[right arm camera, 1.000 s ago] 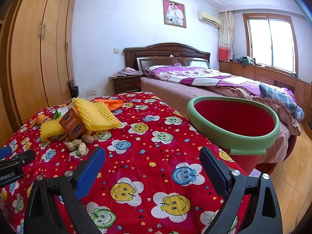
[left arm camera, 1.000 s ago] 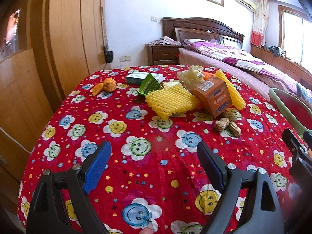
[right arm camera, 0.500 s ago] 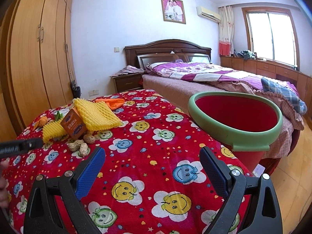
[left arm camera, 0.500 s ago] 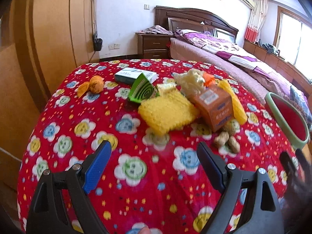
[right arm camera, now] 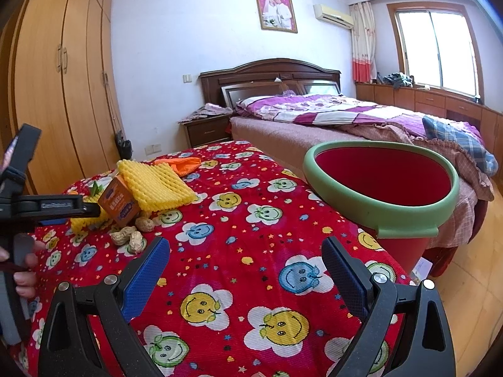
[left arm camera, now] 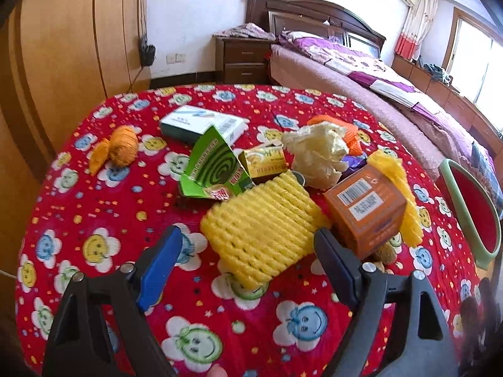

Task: Collect trash
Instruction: 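Reach the left tool to the yellow foam net and close on it, then grasp a second yellow foam net with the right tool while the left tool holds its net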

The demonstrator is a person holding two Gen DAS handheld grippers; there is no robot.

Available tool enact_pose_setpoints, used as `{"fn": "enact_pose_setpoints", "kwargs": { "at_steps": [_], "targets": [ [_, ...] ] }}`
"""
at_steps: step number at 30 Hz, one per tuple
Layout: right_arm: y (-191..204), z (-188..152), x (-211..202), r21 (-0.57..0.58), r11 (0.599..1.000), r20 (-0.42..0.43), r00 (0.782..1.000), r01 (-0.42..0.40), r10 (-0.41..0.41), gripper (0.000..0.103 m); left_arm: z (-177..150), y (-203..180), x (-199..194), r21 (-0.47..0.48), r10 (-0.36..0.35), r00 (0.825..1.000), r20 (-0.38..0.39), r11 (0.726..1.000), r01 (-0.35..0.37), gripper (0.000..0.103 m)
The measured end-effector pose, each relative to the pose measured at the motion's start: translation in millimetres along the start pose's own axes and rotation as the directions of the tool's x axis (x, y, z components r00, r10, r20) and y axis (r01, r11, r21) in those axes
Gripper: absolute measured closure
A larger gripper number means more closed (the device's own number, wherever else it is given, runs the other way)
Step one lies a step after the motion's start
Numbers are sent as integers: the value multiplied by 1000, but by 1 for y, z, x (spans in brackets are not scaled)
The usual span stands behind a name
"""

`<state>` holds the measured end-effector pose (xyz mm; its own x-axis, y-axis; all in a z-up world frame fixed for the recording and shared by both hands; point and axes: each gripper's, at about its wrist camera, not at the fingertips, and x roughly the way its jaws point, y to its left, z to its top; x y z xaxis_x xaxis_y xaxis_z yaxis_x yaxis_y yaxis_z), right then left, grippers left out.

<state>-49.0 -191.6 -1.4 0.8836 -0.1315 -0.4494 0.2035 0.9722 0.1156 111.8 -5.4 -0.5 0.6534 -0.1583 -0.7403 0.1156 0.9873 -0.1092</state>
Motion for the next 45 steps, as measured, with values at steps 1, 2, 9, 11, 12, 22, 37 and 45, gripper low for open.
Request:
{"fn": "enact_pose_setpoints", "kwargs": {
  "at_steps": [1, 2, 9, 11, 12, 22, 37, 45],
  "targets": [
    [0, 0, 0, 1, 1000, 0, 1000, -1, 1, 6, 0, 0, 3, -5, -6, 1000, -8, 1000, 5, 22],
    [1, 0, 0, -1, 1000, 0, 1000, 1, -1, 6, 0, 1, 6, -11, -12, 1000, -15, 1000, 12, 26],
    [1, 0, 0, 0, 1000, -5, 1000, 1, -1, 6, -2, -6, 5, 1, -104, 994, -17, 995, 104, 72],
    [2, 0, 1, 0, 1000, -8, 1000, 2, -2, 6, -3, -8, -2, 11, -120, 993, 4, 993, 120, 74],
    [2, -1, 1, -1, 1000, -11, 1000, 2, -2, 6, -3, -9, -8, 12, -132, 991, 16, 991, 132, 74],
    [-1, 3, 6, 20, 1000, -60, 998, -20, 22, 6, -7, 2, -62, -21, -215, 969, 123, 975, 219, 75],
    [12, 50, 10, 41, 993, -66, 991, -110, 113, 6, 11, 35, -71, -67, -169, 960, 223, 980, 188, 75],
    [47, 70, 40, -27, 984, -149, 974, -174, 168, 6, 15, 51, -44, -103, -178, 958, 226, 973, 205, 75]
  ]
}}
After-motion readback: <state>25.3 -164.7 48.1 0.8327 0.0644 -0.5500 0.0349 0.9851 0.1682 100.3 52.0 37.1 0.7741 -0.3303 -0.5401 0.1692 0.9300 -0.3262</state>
